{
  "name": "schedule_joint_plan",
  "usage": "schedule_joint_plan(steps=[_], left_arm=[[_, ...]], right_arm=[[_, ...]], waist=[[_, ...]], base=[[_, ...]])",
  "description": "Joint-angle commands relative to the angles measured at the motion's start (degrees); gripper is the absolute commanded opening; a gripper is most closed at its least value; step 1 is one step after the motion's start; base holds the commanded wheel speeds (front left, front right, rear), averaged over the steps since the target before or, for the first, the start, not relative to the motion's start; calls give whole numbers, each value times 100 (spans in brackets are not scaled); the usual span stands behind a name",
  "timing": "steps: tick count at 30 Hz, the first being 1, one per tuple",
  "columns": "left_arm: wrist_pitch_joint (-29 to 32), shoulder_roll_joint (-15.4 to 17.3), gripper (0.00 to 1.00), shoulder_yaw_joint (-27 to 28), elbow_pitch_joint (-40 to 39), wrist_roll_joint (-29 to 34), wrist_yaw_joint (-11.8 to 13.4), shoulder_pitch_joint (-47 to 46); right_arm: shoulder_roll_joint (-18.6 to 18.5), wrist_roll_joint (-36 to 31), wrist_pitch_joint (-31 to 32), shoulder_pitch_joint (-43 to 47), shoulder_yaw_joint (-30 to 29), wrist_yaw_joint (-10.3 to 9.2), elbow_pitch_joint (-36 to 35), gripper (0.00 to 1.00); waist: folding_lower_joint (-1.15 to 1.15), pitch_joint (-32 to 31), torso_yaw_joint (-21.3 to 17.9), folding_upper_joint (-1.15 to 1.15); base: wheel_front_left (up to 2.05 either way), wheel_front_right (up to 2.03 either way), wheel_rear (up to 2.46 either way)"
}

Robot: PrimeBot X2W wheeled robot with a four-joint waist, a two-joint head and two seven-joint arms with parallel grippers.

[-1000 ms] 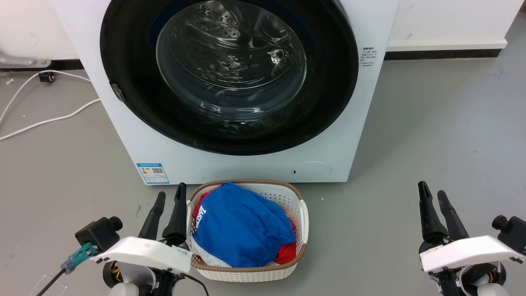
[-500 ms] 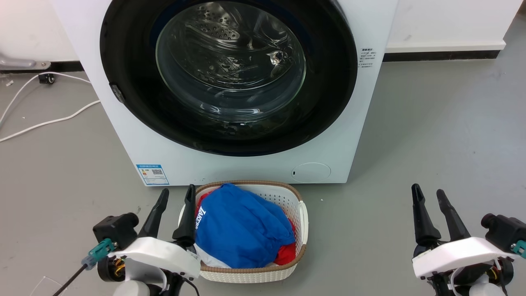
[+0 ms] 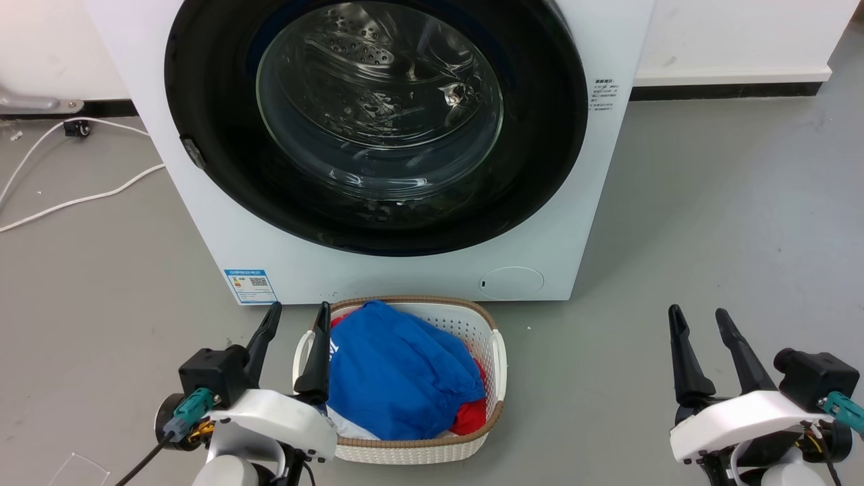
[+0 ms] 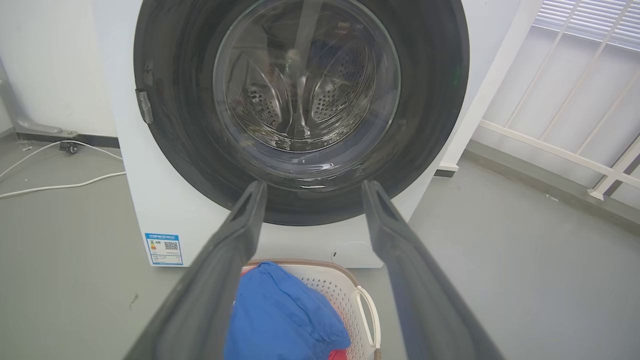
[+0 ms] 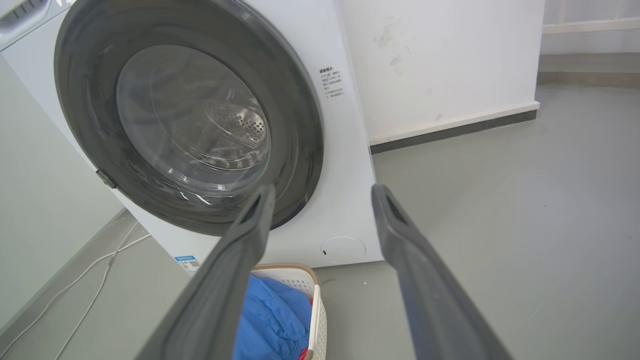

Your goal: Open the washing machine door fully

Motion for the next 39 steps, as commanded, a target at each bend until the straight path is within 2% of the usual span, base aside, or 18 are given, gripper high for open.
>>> schedule_joint_plan(steps=[1, 15, 22, 39], left_arm=[[-64, 74, 100, -63, -28, 189, 49, -121], [-226, 122, 100, -198, 138, 720, 91, -164], [-330, 87, 100, -191, 246, 979, 31, -162], [-490, -132, 100, 105, 497, 1316, -148, -160]], right_arm=[[2, -210, -50, -57, 19, 10, -68, 100], [4, -899, -66, 17, 26, 11, -104, 100], [5, -1167, -116, 34, 46, 12, -80, 100], [8, -1229, -334, 43, 53, 9, 56, 100]], waist=[[0, -2, 1, 0], [0, -17, -4, 0], [0, -23, -7, 0], [0, -30, -21, 0]], base=[[0, 0, 0], [0, 0, 0], [0, 0, 0], [0, 0, 0]])
